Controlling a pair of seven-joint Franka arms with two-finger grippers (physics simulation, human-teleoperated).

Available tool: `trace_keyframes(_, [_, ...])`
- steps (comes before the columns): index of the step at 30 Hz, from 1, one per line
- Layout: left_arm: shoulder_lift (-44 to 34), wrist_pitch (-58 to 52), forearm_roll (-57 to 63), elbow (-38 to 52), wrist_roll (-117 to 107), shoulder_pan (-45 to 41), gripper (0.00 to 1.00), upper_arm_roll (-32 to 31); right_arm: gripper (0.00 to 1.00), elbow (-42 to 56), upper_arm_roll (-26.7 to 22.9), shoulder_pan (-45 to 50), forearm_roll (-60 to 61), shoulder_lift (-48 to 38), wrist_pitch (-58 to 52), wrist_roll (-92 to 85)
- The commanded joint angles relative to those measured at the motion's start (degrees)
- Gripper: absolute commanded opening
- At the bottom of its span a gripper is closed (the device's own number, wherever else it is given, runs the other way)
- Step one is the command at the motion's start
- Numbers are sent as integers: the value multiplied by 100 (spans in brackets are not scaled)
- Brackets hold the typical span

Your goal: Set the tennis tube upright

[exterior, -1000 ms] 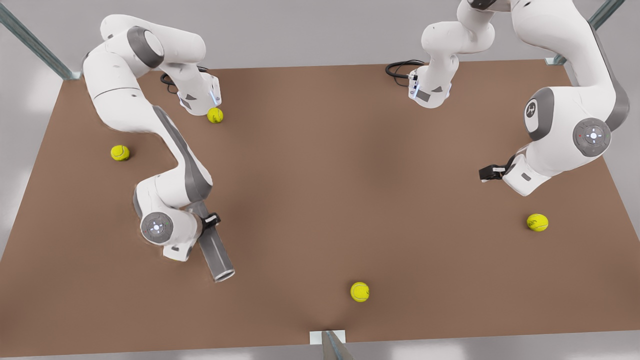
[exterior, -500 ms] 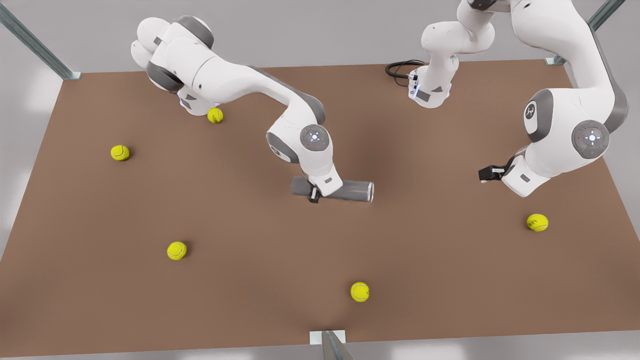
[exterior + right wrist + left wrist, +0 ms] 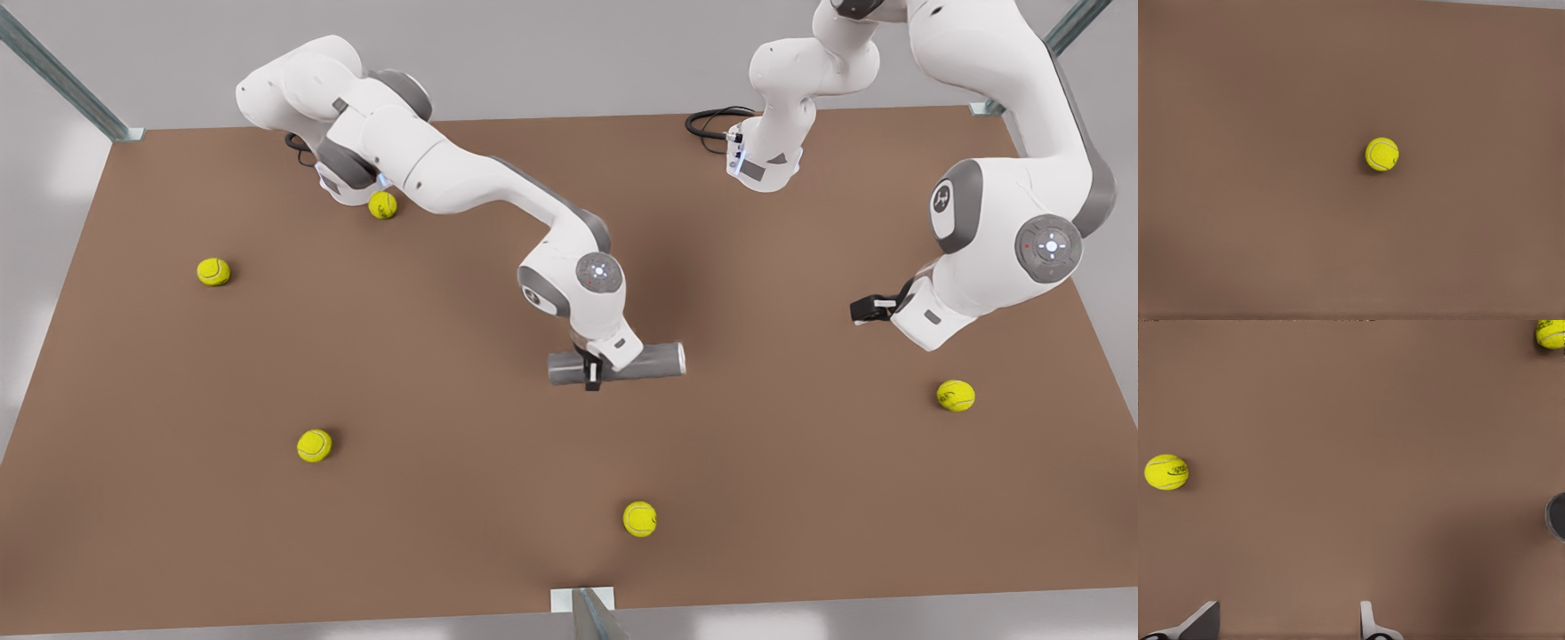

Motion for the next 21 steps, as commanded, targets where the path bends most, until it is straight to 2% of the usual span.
trace_keyframes(1, [8, 0, 1, 5, -6, 3, 100, 0, 71, 16, -10, 1, -7, 25, 0, 59])
trace_keyframes(2, [-1, 0, 1, 5, 3, 3, 100, 0, 71, 113, -176, 106, -7, 113, 26, 130])
trace_keyframes(8, [78, 105, 36, 5, 30, 29, 100, 9, 72, 122, -194, 124, -7, 210, 88, 139])
trace_keyframes(10, [78, 97, 36, 5, 30, 21, 100, 9, 72, 174, -440, 317, -7, 262, 88, 200])
trace_keyframes(14, [122, 97, 27, 5, 21, 12, 100, 9, 72, 201, -476, 352, -7, 351, 237, 227])
trace_keyframes(15, [122, 97, 27, 5, 21, 12, 100, 9, 74, 201, -476, 352, -7, 359, 237, 227])
trace_keyframes(17, [122, 97, 27, 5, 21, 12, 100, 9, 85, 201, -493, 352, -7, 368, 263, 227])
trace_keyframes(18, [149, 105, 27, 5, 21, 12, 100, 9, 96, 192, -493, 361, -7, 386, 404, 227])
trace_keyframes(19, [157, 114, 27, 5, 21, 12, 100, 9, 100, 192, -493, 361, -7, 403, 439, 227])
trace_keyframes(21, [157, 105, 27, 5, 21, 12, 100, 9, 100, 192, -502, 361, -7, 438, 624, 341])
